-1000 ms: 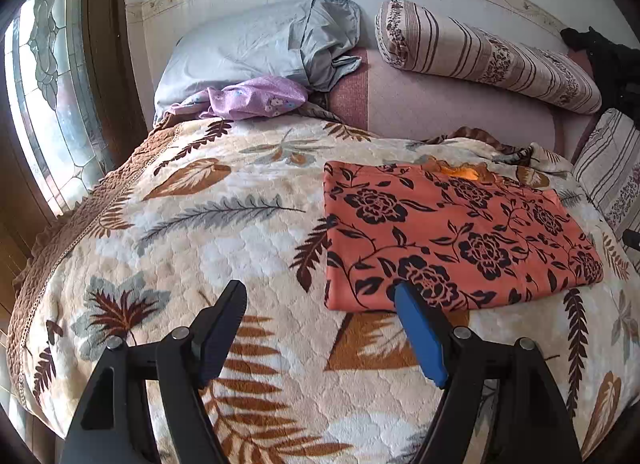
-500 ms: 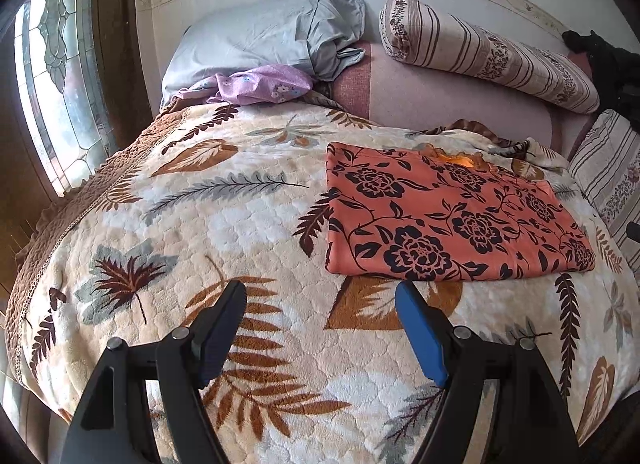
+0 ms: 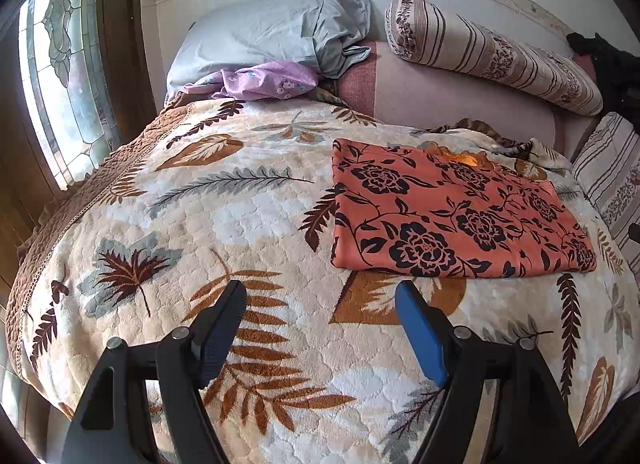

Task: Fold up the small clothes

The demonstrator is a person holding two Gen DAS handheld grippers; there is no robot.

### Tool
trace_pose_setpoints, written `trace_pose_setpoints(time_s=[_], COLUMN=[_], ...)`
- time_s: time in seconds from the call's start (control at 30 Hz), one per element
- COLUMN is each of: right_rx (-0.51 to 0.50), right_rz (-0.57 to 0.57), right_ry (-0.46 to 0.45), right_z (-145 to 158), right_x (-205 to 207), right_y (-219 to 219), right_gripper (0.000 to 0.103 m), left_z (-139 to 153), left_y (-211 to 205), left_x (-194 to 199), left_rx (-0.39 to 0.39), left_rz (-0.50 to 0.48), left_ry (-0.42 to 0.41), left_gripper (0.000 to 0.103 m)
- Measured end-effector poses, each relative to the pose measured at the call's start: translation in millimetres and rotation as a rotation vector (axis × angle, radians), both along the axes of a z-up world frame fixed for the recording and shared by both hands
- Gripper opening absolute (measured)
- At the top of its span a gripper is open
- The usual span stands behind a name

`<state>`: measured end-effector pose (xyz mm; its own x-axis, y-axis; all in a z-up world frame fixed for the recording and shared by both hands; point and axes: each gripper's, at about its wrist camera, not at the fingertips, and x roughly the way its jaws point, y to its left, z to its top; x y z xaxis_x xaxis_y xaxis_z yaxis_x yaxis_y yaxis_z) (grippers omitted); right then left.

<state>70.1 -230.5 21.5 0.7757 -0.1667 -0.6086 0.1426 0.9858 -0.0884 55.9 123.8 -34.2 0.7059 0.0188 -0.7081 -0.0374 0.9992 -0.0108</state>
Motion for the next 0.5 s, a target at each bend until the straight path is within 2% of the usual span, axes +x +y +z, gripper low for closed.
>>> trace_pose_setpoints(time_s=[0.27,0.4,0.5], right_rx=[-0.002,0.006,0.005], right_rz=[-0.005,-0.006,0.001], right_ry=[-0.003,0.002,0.025], right_z=[3.5,-0.9,-10.8], right_x=[-5.5,-8.5,-9.8], right_y=[-1.7,-2.4,1.0], right_gripper=[0.089,0.089,0.089], left_z=[5.7,12.6,17.8], left_y=[-2.1,-9.5,-12.4], left_x=[-3.4,-6.2,-13.5], left_rx=[0.001,0.063,0.063], left_rz=[0.017,0.078,0.095], left_ry=[0.007,0.063,0.065], left_gripper=[0.077,0.077,0.077])
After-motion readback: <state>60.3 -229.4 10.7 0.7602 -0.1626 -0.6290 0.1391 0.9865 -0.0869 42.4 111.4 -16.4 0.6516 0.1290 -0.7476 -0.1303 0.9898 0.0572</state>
